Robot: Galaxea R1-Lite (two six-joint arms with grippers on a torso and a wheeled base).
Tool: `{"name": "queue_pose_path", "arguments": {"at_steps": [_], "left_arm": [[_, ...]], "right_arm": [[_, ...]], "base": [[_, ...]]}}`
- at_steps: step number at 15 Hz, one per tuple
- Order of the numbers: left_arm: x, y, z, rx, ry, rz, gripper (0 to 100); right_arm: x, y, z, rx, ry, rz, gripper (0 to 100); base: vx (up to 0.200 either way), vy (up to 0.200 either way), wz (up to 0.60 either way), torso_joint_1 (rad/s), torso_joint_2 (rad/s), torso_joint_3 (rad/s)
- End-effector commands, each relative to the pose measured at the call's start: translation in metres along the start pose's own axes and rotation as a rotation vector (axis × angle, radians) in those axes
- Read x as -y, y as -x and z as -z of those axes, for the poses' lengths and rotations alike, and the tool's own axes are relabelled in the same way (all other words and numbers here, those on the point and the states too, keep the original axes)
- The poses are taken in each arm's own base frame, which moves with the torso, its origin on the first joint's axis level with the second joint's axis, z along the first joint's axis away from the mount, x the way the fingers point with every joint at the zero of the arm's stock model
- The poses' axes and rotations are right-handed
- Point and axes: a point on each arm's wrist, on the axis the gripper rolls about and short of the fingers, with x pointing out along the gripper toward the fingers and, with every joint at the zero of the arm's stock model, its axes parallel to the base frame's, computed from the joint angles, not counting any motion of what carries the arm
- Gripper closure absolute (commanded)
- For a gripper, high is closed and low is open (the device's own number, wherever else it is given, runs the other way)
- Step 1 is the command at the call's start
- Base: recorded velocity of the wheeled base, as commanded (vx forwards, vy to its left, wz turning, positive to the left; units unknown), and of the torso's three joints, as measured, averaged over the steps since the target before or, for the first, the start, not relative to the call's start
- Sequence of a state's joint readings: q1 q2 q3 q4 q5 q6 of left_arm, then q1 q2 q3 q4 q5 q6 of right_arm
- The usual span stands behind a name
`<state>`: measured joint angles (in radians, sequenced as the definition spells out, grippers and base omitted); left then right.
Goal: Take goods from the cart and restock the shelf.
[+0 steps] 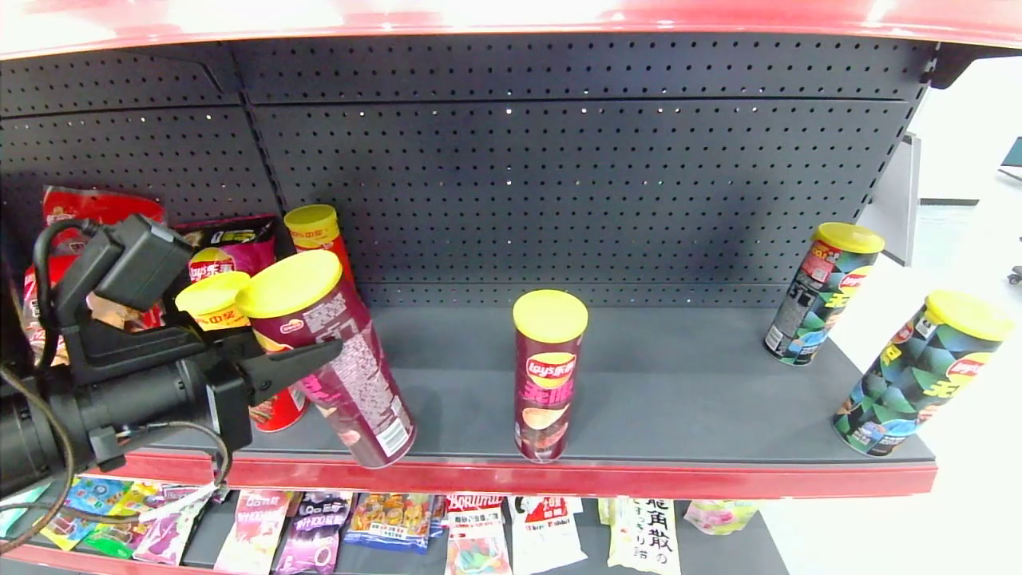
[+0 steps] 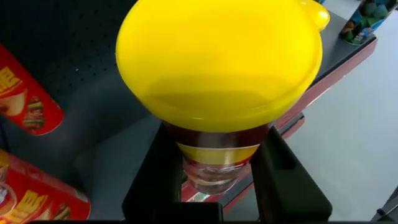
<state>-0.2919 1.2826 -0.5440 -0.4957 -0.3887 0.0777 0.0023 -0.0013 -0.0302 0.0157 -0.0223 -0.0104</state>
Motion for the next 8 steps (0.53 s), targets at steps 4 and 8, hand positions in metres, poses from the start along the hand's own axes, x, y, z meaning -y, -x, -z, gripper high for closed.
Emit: {"name": "queue_pose_path", "arguments": {"at_steps": [4, 8], "left_arm": [[0.0016, -0.0113, 0.0049, -0.030, 0.011, 0.028, 100], [-0.0007, -0.0163, 0.0077, -0.049, 0.032, 0.028, 100]], "right_arm": [[-0.0002, -0.0022, 0.0071, -0.022, -0.010, -0.006, 0], [-0.0003, -0.0022, 0.0071, -0.022, -0.012, -0.009, 0]], "base": [[0.000, 0.000, 0.00, 0.000, 0.00, 0.000], [0.000, 0.000, 0.00, 0.000, 0.00, 0.000]]}}
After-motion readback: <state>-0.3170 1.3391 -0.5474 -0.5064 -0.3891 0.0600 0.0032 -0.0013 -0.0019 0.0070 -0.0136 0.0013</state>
